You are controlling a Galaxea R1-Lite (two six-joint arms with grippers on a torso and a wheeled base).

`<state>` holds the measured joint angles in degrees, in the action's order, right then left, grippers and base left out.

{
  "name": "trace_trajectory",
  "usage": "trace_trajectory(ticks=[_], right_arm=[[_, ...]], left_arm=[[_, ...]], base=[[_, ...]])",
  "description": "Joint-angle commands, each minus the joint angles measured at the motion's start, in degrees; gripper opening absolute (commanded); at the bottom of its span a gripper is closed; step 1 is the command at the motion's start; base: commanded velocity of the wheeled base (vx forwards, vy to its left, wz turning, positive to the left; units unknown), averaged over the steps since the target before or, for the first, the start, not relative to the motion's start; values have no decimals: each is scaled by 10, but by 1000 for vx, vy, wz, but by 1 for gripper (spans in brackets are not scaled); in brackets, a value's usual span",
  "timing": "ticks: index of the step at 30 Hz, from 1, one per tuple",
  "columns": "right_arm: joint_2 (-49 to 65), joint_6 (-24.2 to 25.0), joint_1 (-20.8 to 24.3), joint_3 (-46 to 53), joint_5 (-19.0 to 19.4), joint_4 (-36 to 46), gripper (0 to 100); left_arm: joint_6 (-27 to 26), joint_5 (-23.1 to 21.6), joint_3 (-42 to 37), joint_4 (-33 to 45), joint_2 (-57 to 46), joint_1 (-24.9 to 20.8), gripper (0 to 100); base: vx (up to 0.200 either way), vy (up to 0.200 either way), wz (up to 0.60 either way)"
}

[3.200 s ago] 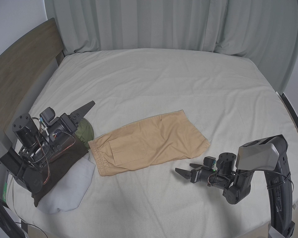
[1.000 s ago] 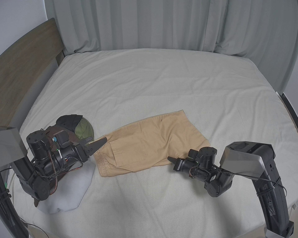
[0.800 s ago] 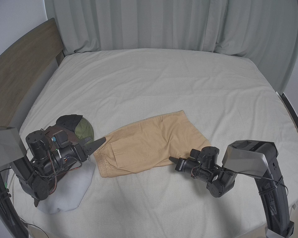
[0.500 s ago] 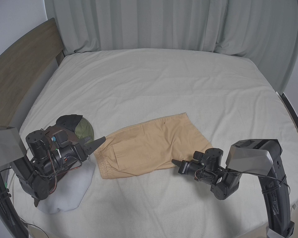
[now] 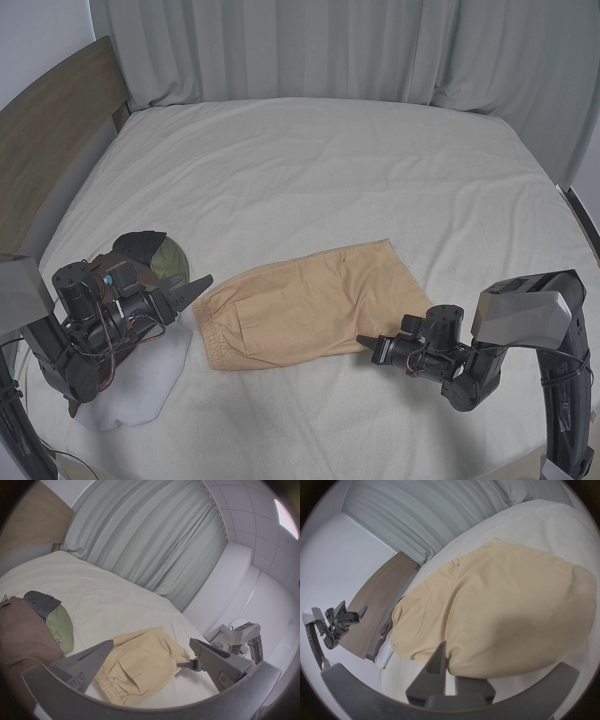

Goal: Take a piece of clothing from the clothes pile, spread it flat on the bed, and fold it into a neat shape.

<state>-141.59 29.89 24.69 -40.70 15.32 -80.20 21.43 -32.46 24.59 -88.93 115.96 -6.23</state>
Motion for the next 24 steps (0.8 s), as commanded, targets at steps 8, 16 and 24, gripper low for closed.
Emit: trace_trajectory(ticks=[8,16,24], right_arm=[[47,-14,11,121,-1,-2,0],[40,-21,12,165,-25,-38,0],[34,-19,12,171,-26,-52,0]], left_arm=[[1,0,2,0,2,0,100],[4,0,5,0,1,-2,100],[5,0,12,-1,9,-8,100]], base=[[0,0,0],[0,0,0],[0,0,0]])
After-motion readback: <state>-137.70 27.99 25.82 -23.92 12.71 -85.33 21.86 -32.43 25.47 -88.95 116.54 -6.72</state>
